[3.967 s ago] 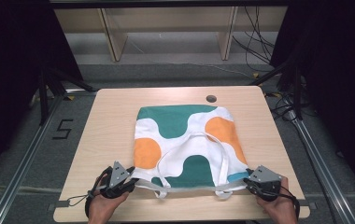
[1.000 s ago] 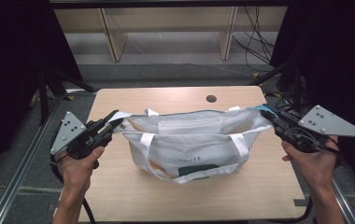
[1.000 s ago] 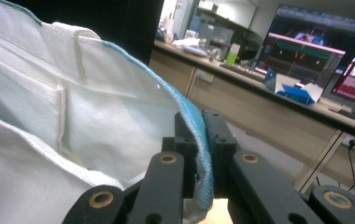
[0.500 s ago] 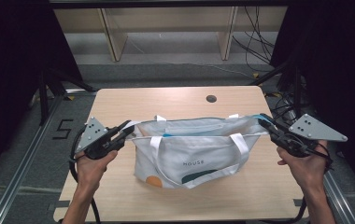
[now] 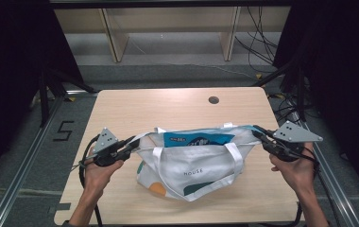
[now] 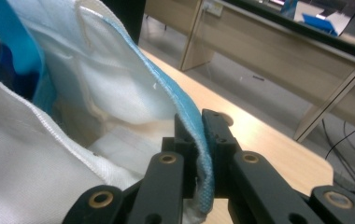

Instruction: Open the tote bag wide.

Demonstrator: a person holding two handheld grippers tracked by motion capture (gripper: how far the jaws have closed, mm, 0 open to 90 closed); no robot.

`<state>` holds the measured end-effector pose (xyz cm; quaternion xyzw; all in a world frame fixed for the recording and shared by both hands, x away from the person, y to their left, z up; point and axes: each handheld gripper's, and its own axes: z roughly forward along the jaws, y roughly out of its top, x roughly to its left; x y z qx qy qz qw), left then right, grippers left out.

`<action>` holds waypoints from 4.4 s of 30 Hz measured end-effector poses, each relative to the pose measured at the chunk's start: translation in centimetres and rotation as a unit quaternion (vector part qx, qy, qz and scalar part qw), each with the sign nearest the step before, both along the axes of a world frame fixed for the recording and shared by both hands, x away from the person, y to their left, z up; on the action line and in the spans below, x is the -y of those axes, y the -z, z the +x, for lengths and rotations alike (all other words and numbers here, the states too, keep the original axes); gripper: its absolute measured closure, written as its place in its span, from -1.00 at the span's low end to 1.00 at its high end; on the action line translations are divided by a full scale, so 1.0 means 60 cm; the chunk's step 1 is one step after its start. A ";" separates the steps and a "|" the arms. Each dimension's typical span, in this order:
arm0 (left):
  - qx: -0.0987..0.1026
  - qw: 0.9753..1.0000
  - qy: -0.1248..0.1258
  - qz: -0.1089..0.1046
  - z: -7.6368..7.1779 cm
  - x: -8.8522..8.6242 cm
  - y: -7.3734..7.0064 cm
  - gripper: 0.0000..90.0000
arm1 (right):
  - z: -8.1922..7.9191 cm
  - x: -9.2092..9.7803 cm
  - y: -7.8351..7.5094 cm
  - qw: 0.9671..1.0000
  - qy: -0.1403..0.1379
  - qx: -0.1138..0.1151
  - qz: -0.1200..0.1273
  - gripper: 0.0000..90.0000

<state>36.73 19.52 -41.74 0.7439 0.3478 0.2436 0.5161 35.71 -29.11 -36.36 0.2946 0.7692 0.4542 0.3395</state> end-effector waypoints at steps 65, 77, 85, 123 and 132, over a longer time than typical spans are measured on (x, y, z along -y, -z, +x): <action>-0.073 0.994 0.061 0.060 0.056 0.073 0.014 -0.04 | 0.076 -0.044 0.094 0.989 -0.072 -0.129 -0.016 0.23; -0.116 0.993 0.029 0.010 0.168 0.095 0.079 0.86 | 0.155 -0.088 0.134 0.989 -0.028 -0.109 -0.097 0.95; -0.171 0.983 0.029 0.053 0.187 0.101 0.142 0.86 | 0.170 -0.088 0.196 0.980 -0.013 -0.163 -0.111 0.94; -0.169 0.984 0.029 0.055 0.168 0.098 0.135 0.83 | -0.032 -0.112 0.129 0.944 -0.211 -0.195 -0.160 0.79; -0.157 0.984 0.012 0.082 0.151 0.103 0.124 0.61 | -0.025 -0.124 0.207 0.939 -0.201 -0.237 -0.149 0.78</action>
